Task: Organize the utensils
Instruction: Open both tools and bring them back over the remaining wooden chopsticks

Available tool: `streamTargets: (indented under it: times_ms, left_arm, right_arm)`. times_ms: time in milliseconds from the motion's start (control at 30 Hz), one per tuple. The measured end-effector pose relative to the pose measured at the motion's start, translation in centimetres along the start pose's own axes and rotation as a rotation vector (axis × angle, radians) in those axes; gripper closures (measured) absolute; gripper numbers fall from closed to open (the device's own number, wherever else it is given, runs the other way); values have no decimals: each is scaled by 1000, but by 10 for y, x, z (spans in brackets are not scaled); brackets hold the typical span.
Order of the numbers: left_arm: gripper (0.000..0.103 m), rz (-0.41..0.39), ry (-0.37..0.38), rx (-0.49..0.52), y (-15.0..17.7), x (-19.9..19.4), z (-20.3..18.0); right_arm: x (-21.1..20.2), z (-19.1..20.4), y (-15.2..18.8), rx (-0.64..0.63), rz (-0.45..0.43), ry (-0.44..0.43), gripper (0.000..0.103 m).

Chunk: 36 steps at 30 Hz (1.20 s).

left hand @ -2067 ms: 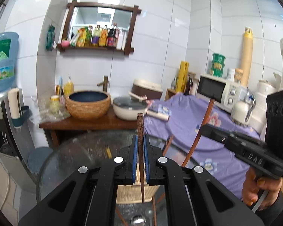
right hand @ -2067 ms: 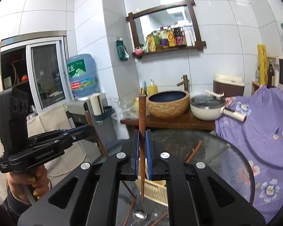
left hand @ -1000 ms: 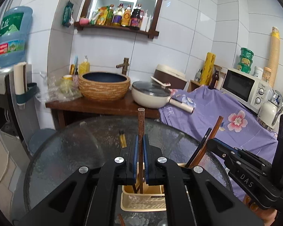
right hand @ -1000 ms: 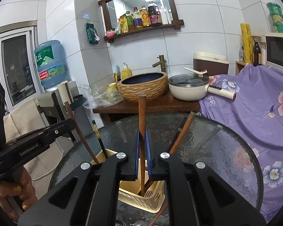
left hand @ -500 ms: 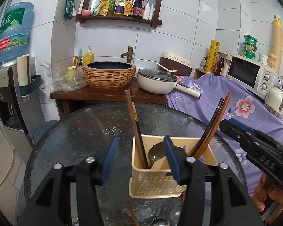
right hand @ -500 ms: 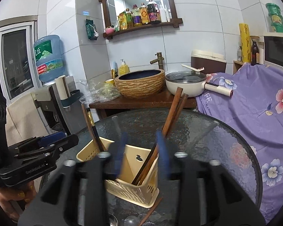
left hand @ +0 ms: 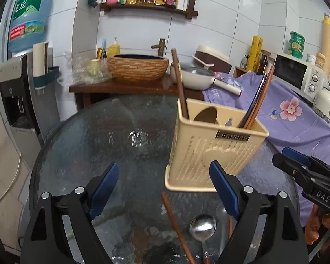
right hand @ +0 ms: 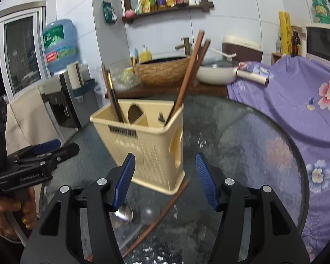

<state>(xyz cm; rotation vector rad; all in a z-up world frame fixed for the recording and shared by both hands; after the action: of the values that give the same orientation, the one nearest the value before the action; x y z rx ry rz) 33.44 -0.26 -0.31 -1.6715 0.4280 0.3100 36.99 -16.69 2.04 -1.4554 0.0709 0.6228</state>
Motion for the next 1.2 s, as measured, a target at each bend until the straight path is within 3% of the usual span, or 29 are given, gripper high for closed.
streamTargets:
  times_ms: [267, 433, 600, 867, 1200]
  left_arm:
    - [20, 94, -19, -42, 47, 5, 20]
    - [20, 136, -29, -45, 67, 9, 25]
    - [20, 162, -29, -24, 81, 12, 20]
    - [20, 190, -33, -22, 93, 17, 21]
    - [20, 198, -30, -33, 99, 18, 17]
  right_arm:
    - [13, -2, 76, -5, 177, 16, 43]
    - [19, 3, 100, -20, 229, 21, 43]
    - [30, 4, 108, -49, 268, 70, 43]
    - [44, -21, 110, 91, 300, 110, 43]
    - [32, 9, 131, -62, 328, 80, 43]
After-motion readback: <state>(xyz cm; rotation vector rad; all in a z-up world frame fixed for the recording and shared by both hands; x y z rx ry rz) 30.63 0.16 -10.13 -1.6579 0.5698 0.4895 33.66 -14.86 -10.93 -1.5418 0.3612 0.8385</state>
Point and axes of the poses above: each gripper's, at about its wrist camera, not at the fingertips, and x roughly the way its jaws point, z to its left, y to its underside, the point moved 10 cm from there along x, roughly the way its jaws point, and after that the axes turned 8 degrees about -z, right-handed, at the moved point
